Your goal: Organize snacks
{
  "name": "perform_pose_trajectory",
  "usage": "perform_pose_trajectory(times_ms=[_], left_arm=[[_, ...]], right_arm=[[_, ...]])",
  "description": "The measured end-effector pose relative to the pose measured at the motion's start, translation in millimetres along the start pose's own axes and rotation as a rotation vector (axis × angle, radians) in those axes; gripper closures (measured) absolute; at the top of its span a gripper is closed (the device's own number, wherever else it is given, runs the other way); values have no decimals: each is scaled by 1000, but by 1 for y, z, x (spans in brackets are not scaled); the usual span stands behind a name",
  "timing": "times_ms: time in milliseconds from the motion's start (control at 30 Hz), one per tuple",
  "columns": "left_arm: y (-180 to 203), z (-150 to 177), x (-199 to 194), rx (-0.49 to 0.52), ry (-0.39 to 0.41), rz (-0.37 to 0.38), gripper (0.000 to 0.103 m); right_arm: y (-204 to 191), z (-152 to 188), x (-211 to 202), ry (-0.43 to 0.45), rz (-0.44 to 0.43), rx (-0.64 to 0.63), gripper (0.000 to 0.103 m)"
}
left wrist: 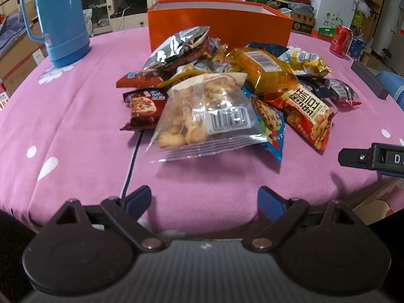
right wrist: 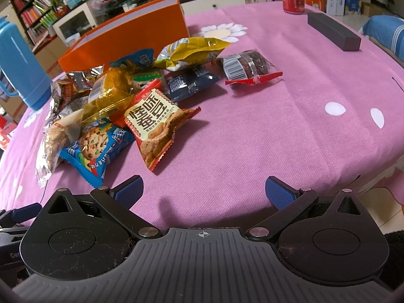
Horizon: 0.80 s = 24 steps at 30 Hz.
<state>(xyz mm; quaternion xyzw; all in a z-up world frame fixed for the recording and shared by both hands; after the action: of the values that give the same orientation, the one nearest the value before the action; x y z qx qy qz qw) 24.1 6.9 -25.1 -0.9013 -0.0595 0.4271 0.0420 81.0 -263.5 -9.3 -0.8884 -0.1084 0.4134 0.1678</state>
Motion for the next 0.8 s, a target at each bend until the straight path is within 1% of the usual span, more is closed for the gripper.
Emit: perform_pose_trajectory(times_ms=[800], left_arm=[[0, 0, 2, -4, -8, 17, 13]], right_arm=[[-1, 0, 3, -8, -6, 0, 9]])
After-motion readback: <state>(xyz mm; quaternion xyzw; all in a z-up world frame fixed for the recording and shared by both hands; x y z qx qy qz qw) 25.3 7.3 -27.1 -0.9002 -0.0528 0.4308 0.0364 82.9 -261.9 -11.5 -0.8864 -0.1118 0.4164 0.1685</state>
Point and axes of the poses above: each gripper's, at about its wrist camera, not at the fingertips, and x roughly the way its jaws point, y to its right, z to its underside, the point moved 3 cm from there along x, roughly the way its jaws point, and after that the axes turned 12 degrees about -z, right-handed, at the moved point
